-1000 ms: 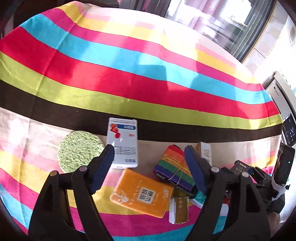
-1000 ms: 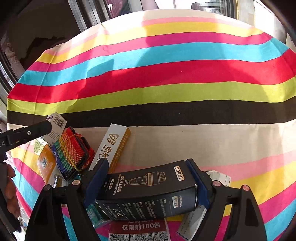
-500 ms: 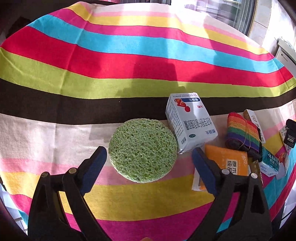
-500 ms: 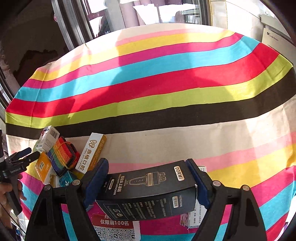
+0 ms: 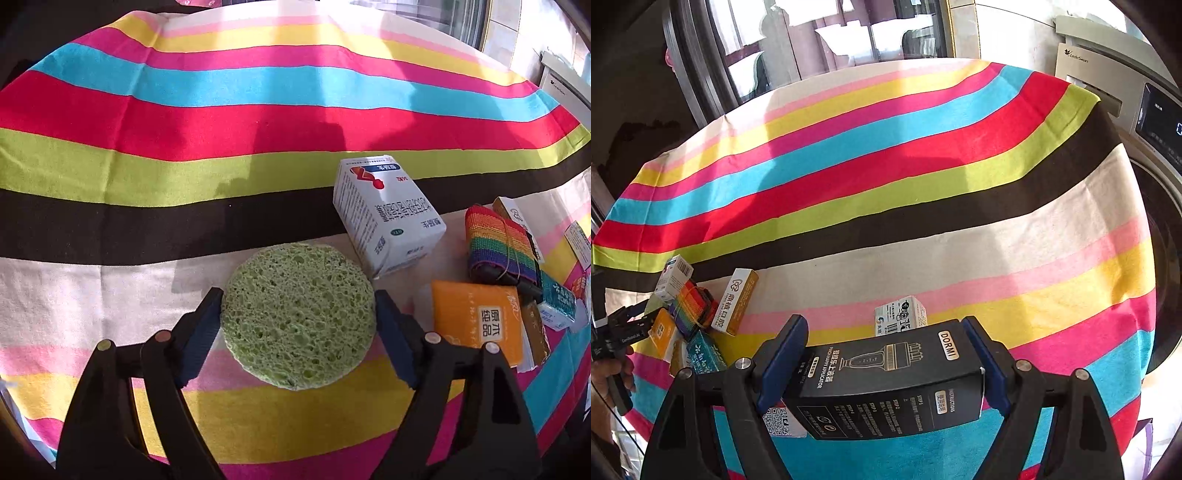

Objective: Organize objects
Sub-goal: 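Carry DORMI box with right tool while left tool carries sponge to bin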

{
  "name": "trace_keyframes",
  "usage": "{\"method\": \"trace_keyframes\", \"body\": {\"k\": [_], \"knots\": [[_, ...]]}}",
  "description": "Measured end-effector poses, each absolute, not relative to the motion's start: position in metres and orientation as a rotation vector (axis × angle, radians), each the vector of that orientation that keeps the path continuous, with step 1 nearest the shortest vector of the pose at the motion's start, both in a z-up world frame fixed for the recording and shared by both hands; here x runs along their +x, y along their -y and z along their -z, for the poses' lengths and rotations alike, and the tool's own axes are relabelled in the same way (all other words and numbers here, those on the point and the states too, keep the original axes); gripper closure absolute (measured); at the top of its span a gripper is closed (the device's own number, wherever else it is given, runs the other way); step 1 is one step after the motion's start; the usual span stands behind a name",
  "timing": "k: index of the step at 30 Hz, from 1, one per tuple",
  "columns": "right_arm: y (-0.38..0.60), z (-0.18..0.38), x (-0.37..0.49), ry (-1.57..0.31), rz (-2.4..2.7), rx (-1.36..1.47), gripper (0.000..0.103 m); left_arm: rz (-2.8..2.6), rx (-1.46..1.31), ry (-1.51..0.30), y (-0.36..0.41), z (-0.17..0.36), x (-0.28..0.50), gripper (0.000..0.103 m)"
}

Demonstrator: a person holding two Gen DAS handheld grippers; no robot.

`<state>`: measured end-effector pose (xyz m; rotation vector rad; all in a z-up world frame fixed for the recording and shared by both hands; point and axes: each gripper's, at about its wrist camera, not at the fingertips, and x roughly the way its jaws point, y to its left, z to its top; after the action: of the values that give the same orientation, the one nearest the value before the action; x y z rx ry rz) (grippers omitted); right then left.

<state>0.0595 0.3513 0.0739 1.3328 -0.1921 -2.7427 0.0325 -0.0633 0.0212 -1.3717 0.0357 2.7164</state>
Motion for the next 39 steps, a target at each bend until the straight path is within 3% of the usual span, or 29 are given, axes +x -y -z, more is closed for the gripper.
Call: {"method": "trace_keyframes", "body": {"k": [15, 34, 39], "knots": [[-0.336, -0.046, 0.13, -0.086, 2.758, 1.422, 0.018, -2.775, -1.335, 0.086, 0.045, -0.04, 0.128, 0.02], [-0.357, -0.038, 0.165, 0.075, 2.701, 1.428, 0.012, -2.641, -1.252, -0.001, -0.044, -0.053, 0.163, 0.02], [-0.358, -0.039, 0.177, 0.031, 2.728, 1.343, 0.013, -2.615, -1.241, -0.005, -0.063, -0.052, 0.168, 0.021]]}}
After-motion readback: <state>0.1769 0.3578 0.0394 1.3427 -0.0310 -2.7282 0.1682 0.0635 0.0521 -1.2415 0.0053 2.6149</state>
